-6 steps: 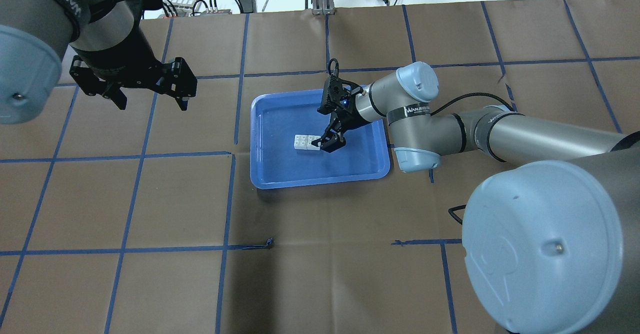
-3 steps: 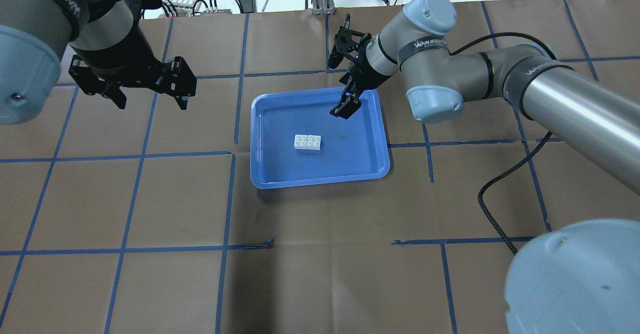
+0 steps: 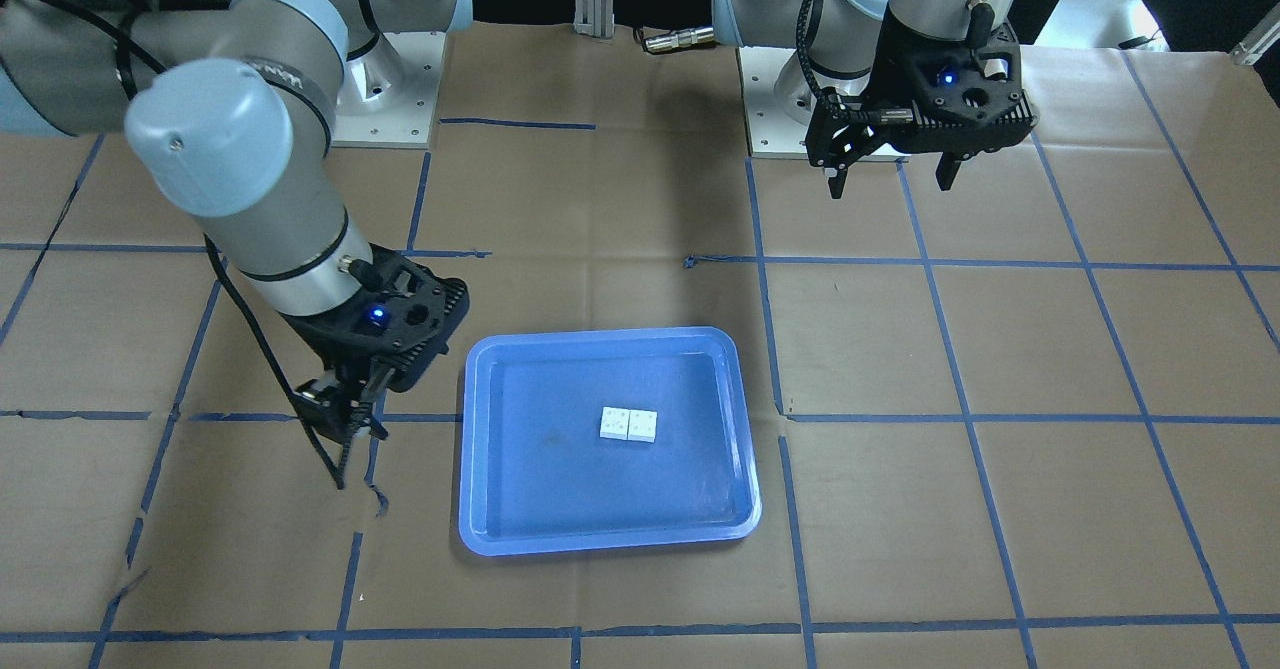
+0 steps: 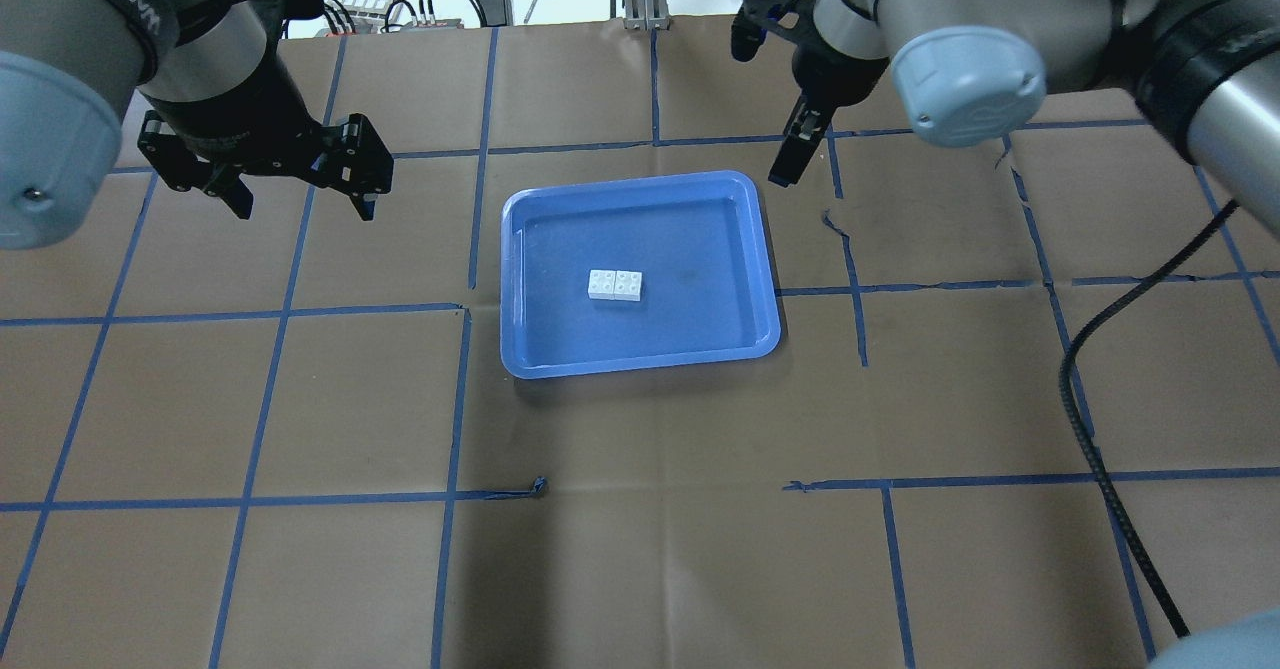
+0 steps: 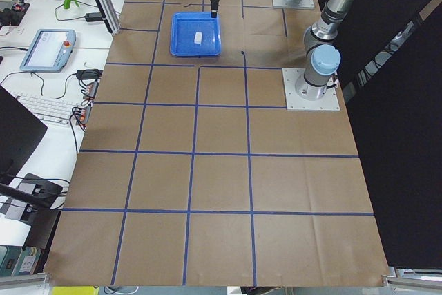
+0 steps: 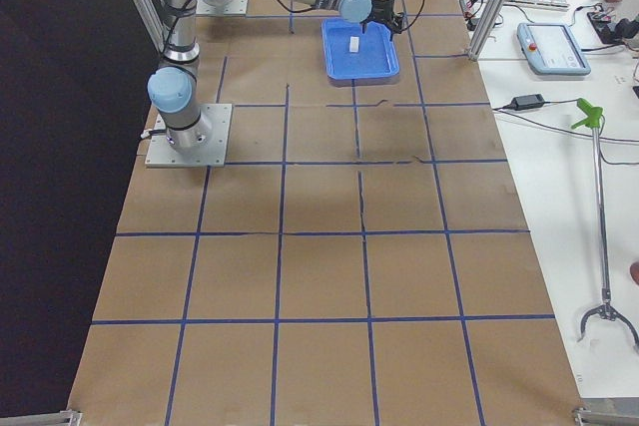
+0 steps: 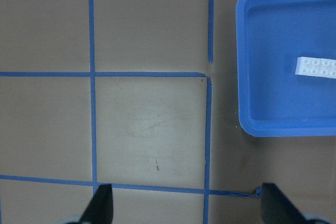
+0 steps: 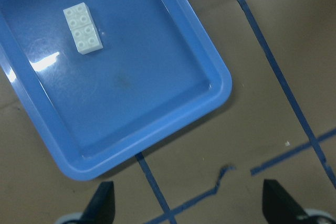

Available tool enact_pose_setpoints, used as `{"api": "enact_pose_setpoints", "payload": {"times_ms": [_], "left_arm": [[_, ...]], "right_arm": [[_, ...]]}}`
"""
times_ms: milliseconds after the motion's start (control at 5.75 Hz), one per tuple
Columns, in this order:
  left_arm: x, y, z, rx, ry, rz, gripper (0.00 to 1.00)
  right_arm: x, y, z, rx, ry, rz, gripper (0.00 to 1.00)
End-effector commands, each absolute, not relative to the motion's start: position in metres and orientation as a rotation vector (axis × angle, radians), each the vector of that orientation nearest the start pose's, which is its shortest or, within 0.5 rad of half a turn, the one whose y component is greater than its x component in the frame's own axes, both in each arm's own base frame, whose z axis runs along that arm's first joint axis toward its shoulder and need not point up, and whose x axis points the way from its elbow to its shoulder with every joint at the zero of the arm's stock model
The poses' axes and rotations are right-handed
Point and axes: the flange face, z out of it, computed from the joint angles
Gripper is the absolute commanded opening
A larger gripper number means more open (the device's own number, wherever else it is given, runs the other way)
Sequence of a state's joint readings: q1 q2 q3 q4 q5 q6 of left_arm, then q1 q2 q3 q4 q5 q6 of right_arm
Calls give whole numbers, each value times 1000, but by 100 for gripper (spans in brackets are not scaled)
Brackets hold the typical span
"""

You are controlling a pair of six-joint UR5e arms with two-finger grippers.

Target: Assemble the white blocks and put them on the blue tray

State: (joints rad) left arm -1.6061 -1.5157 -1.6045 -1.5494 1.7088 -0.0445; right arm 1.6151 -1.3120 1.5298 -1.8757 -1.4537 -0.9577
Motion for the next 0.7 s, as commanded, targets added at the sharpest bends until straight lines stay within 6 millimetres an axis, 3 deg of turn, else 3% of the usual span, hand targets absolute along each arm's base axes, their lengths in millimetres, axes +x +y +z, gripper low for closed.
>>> {"api": "enact_pose_setpoints", "payload": {"times_ms": [0, 174, 348, 522], "left_arm": [[-136, -468, 501, -18, 3004, -73, 99], [-136, -468, 501, -18, 3004, -70, 99], [-136, -468, 501, -18, 3004, -70, 99], [-136, -468, 500, -18, 3004, -68, 99]], "right_arm": [[106, -555, 447, -830, 2961, 13, 100], [103, -537, 482, -465, 3092, 0, 100], [116, -517, 503, -239, 3113, 64, 100], [134, -497, 514, -175, 3118, 111, 100]]}}
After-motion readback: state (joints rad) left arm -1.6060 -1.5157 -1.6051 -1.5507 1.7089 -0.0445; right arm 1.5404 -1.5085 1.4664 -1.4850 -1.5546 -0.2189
